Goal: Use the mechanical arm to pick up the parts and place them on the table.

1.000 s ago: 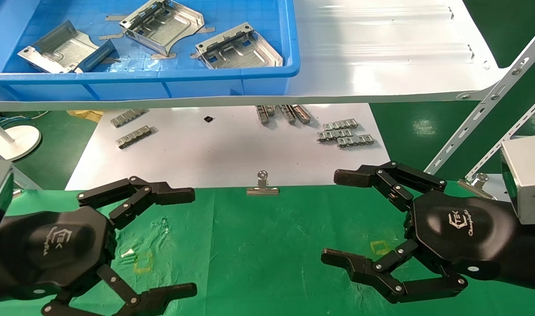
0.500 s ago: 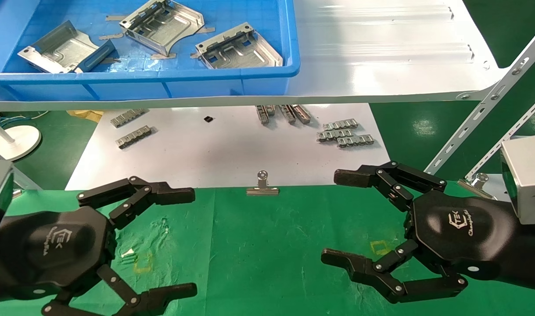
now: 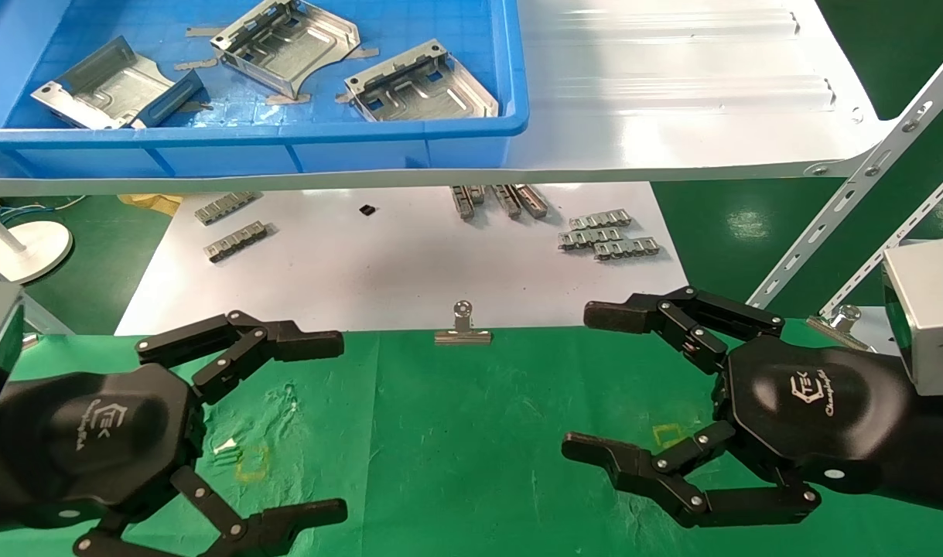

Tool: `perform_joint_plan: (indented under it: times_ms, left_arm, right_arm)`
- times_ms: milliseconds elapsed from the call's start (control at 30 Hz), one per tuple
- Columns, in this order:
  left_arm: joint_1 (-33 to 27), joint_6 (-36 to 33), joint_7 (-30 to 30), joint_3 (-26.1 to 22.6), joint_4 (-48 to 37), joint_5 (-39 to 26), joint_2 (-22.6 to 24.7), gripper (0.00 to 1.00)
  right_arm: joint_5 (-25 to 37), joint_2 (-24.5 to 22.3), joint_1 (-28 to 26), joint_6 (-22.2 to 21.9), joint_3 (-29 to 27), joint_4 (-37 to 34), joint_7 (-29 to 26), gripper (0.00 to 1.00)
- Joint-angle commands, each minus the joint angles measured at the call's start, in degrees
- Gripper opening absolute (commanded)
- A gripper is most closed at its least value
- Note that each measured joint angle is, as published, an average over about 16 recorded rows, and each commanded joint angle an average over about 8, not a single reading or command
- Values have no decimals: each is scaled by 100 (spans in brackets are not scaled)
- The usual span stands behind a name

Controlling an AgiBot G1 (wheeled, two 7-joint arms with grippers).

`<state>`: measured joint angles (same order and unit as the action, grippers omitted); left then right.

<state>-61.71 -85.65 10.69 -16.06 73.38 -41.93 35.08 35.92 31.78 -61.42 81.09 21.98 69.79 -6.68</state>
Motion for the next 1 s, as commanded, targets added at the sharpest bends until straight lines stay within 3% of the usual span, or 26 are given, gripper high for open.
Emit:
perform_joint_plan:
  times_ms: [33, 833, 1000]
  left_arm:
    - [0, 0, 0, 0, 0, 0, 0, 100]
    - [-5, 4, -3, 4, 3, -3, -3, 100]
    - [-272, 73, 24, 28, -47, -97, -15, 100]
  right_arm:
    - [0, 0, 0, 0, 0, 0, 0, 0]
    - [0, 0, 0, 0, 0, 0, 0, 0]
    - [0, 0, 0, 0, 0, 0, 0, 0]
